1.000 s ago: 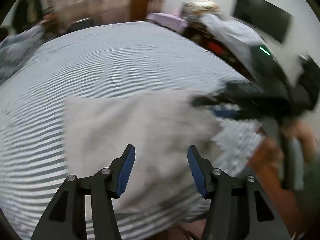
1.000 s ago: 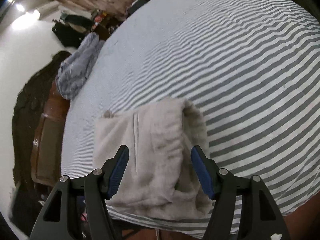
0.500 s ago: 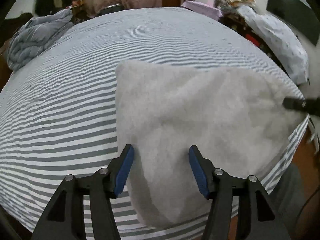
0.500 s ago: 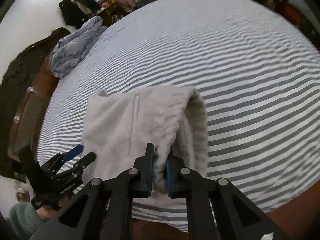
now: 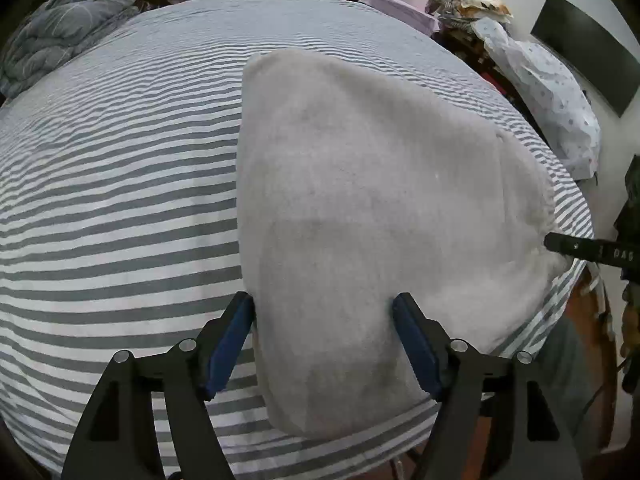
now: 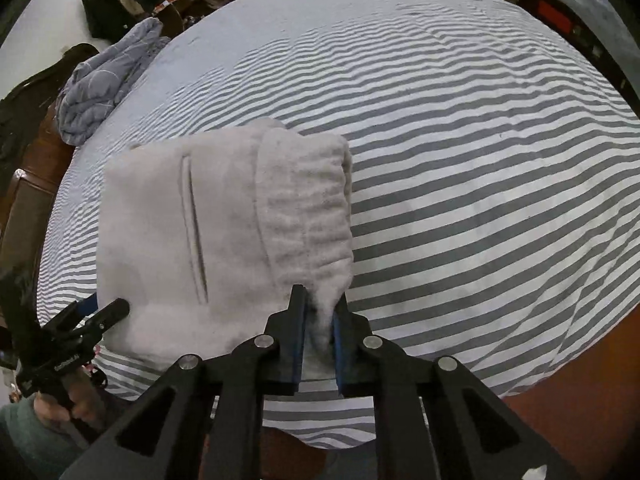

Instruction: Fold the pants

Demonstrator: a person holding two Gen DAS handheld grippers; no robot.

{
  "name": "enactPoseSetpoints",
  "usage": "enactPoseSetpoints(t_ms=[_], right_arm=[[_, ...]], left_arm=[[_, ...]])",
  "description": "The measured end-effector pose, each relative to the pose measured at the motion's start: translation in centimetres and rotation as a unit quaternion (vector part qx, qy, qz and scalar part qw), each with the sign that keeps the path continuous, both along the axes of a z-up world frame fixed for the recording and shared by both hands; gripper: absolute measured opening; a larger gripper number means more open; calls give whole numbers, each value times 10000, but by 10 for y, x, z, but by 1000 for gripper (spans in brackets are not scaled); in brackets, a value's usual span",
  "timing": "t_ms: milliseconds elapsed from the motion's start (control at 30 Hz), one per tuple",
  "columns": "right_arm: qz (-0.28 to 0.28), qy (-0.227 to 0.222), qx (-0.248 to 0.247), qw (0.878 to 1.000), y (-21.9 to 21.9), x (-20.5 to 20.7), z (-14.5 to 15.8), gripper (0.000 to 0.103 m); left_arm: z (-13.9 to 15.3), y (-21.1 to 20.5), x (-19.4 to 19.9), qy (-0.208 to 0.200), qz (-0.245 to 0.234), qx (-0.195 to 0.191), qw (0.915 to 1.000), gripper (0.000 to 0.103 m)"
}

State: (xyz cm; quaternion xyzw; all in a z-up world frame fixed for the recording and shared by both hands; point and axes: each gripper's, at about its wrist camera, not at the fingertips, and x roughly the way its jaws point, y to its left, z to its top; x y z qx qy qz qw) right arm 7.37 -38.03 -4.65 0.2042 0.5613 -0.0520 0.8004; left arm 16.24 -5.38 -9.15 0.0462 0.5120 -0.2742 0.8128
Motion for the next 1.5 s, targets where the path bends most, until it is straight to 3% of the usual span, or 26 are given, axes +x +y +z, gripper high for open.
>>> enactPoseSetpoints(t_ms=[100,200,267,300,333,500,900,1067,1233,1500], right_arm=[[-63,-17,95,9999,-2,-2,-3,15],[-198,-74,278,9994,-8,-6,-5,25],[-245,-100,226,9994,-13,-9,-4,40],[-267,-127,206,9994,-16,-10,-3,53],[-281,-163,228,9992,-17,-11,-2,57],[-244,-233,504,9982,-24,-13,-5,57],[-15,-309,773,9965,-31,-11,-8,57],[258,-446,1333,9897,-37,-8,-23,59],[397,-510,1503,9865,-46,-7,-33,66],[647,-435,1904,9786,-55,9,-52,70]], left_arm=[[-2,-1,6,113,81,-25,9999,78],[-5,3,10,262,185,-85,9995,80],[-2,4,9,233,229,-67,9994,80],[0,3,8,178,230,-34,9996,80],[1,2,6,125,216,16,9997,80],[5,-5,4,6,156,245,9996,80],[8,-8,7,129,198,267,9994,80],[9,6,14,298,218,-142,9992,80],[4,22,27,649,433,-656,9948,80],[-12,26,54,1126,460,-1057,9869,80]])
